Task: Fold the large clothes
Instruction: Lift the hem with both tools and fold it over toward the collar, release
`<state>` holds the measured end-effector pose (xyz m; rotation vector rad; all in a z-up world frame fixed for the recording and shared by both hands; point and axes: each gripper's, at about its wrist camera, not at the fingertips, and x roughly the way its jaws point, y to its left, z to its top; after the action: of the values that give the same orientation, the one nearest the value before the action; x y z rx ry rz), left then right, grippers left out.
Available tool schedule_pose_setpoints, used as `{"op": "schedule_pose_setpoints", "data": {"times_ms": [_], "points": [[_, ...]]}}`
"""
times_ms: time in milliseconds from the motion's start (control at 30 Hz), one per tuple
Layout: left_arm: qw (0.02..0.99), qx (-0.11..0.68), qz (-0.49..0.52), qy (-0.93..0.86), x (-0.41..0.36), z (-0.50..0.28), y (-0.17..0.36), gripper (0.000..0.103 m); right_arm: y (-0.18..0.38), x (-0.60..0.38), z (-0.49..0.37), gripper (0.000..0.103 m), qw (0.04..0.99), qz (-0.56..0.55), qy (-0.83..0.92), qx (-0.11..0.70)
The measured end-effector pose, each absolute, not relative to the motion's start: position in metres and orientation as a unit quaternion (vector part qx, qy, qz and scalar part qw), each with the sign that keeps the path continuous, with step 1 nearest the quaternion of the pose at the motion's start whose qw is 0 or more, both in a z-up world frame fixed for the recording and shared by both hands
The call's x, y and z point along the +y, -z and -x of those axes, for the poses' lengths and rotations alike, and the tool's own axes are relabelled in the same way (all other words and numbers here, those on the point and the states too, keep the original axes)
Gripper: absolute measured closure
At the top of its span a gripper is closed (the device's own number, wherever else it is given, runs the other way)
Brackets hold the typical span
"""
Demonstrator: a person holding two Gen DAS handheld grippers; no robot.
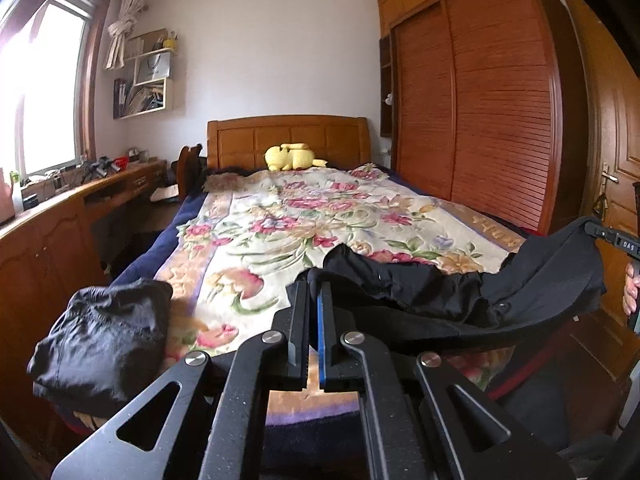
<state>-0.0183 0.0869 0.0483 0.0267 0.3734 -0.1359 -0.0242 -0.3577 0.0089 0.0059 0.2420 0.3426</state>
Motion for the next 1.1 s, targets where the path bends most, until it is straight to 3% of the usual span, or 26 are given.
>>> {"op": "schedule_pose_setpoints", "data": {"times_ms": [200,633,1100], "points": [[0.975,0.216,-0.015,0.056,0.086,-0.041,-0.019,0.1,0.009,-0.343,-0.015,0.097,0.977,0.02,-0.162,0.14],[0.954,0.296,-0.037,0.01,0.084,-0.22,0.06,0.1,0.061,-0.314,-0.219,0.097,0.966,0.027,-0.141,0.216],[0.946,0.317,-0.065,-0.015,0.085,-0.355,0.072,0.1,0.051,-0.267,-0.388,0.097,0.953,0.071,-0.106,0.275]]}}
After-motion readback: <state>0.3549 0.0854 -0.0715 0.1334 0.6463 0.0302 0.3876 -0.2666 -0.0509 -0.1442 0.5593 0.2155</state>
